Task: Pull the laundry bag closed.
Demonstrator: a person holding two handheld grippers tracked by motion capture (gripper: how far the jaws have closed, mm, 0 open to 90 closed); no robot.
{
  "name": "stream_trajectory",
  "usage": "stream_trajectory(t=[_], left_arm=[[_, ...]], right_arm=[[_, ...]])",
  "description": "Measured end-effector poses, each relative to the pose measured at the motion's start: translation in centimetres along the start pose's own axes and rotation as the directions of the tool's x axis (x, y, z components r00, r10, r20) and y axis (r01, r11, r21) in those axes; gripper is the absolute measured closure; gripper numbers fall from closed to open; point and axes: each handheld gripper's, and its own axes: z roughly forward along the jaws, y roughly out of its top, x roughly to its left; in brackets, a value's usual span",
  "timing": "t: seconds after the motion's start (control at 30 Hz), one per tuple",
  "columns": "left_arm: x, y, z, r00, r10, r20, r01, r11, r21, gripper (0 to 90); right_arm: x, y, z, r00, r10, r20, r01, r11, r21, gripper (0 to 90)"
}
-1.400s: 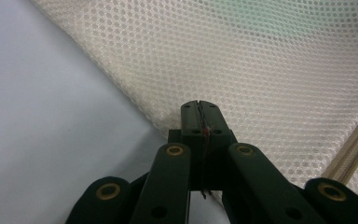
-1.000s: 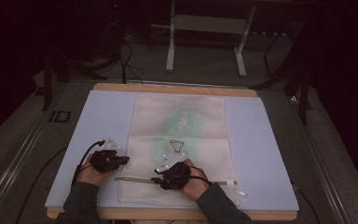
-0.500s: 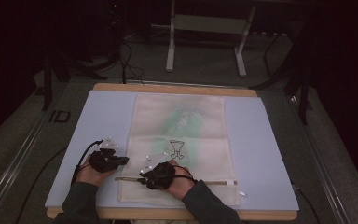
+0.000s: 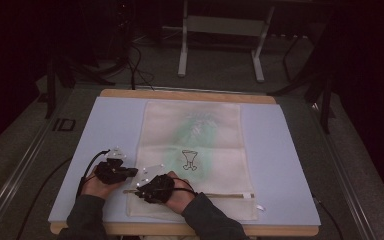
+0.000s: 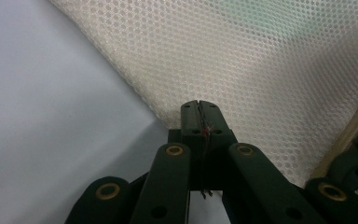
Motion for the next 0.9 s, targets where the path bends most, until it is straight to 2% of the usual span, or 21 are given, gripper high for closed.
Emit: stream_trajectory(t=[0.53, 0.9], left_arm=[[0.2, 0.0, 0.0, 0.9998, -0.014, 0.013, 0.014, 0.9999, -0.001, 89.8], [0.4, -0.1, 0.0, 0.9993, -0.026, 0.027, 0.026, 0.9996, -0.003, 89.8]], right_arm=[[0.2, 1.6, 1.8, 1.0000, -0.005, -0.003, 0.005, 1.000, -0.031, 76.8], [0.1, 2.2, 3.4, 0.9997, -0.026, -0.002, 0.026, 1.000, 0.016, 77.5]])
